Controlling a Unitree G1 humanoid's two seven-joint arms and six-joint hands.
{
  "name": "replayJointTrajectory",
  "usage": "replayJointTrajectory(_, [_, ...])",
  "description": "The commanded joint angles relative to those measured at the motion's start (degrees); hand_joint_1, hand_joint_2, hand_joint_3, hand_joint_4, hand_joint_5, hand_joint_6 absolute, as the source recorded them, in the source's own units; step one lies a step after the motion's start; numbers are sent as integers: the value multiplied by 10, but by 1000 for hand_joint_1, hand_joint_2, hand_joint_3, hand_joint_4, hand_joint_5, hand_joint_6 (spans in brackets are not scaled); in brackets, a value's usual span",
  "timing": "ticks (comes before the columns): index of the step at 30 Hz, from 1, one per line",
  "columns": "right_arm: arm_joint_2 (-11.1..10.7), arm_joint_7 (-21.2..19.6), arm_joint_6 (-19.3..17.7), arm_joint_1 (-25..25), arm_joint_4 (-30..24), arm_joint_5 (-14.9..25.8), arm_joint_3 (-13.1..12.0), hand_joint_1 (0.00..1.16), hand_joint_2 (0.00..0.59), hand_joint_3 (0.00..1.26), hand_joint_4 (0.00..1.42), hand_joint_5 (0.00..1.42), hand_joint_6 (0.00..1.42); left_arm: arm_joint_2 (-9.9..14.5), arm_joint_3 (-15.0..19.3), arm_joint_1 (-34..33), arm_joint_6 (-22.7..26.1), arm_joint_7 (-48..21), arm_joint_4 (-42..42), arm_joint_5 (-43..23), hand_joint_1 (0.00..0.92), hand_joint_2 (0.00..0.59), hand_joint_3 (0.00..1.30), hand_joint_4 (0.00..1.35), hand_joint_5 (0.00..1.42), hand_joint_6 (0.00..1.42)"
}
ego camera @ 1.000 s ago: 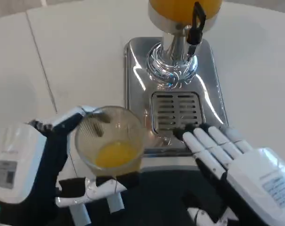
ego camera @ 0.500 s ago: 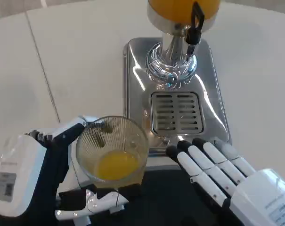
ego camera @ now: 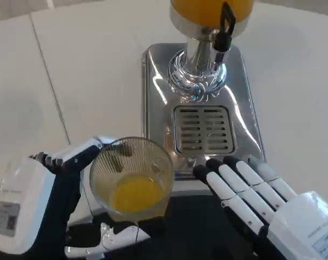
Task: Grasp the cup under the faucet to collect the drink, then remove the cup.
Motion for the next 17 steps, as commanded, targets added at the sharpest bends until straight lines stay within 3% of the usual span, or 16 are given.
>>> replayJointTrajectory(1, [12,8,12,3,-10,0,5,88,582,0,0,0,0,-7,2,5,-23,0,-15,-4,761,0,1142,1236,1424,1424])
replayJointTrajectory(17, [50,1,33,19,-21,-32,31,93,578,0,0,0,0,-13,-1,10,-29,-5,-17,-1,757,0,1139,1236,1424,1424])
